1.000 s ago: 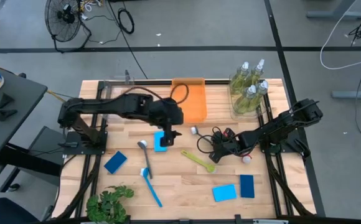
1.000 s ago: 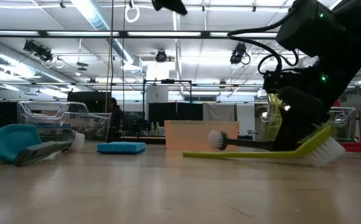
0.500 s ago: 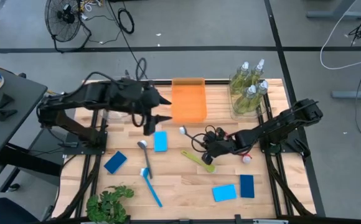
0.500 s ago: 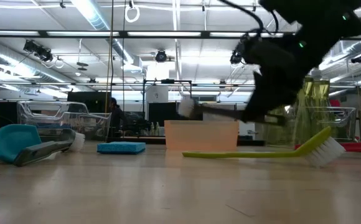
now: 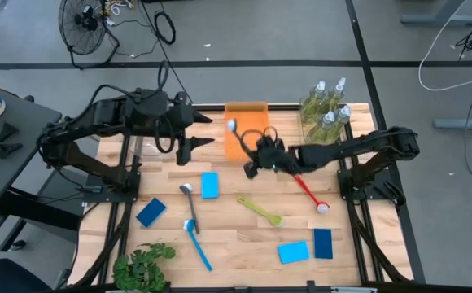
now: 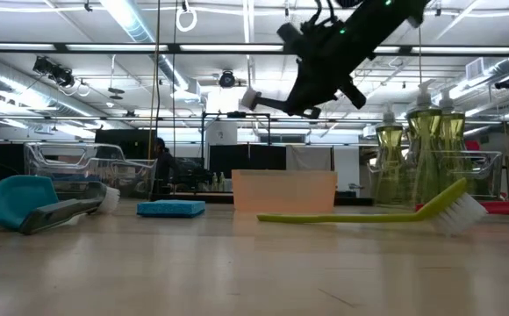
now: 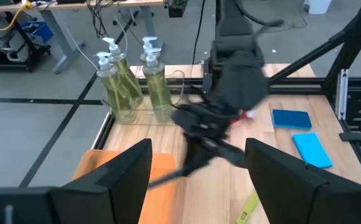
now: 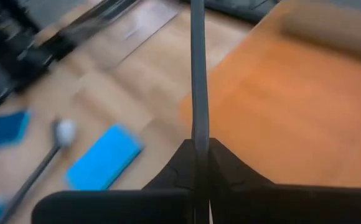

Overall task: Pick & Place Kitchen Sink Supplies
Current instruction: Put the gray dish brush into the orange bin

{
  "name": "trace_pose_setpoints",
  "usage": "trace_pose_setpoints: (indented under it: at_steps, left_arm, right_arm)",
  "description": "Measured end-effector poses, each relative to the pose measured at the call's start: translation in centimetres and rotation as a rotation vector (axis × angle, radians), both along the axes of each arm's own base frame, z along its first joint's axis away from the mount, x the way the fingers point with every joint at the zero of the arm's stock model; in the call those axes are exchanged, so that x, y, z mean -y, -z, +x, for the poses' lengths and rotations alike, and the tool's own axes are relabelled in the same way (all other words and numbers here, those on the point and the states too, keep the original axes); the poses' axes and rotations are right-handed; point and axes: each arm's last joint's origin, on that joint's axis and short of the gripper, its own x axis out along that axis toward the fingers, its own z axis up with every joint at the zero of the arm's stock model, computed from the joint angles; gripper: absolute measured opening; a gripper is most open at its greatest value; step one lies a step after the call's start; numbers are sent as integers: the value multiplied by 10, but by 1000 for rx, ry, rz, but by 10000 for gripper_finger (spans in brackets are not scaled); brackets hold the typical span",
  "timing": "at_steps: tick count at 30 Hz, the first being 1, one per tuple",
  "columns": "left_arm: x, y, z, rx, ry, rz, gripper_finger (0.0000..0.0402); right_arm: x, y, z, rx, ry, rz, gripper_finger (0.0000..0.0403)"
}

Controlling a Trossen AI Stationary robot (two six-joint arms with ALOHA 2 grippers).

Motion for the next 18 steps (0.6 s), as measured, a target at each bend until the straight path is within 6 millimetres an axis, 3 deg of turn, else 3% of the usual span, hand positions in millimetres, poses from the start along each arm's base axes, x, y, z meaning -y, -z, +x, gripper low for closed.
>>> trace_pose_setpoints:
  at_steps: [9, 18]
  left_arm:
    - [0, 1, 0, -11, 19, 19, 264]
    - [0, 1, 0, -11, 21, 22, 264]
  right_arm:
    - [65, 4, -6, -54, 150, -44, 11]
    - [93, 3, -12, -60, 178, -52, 11]
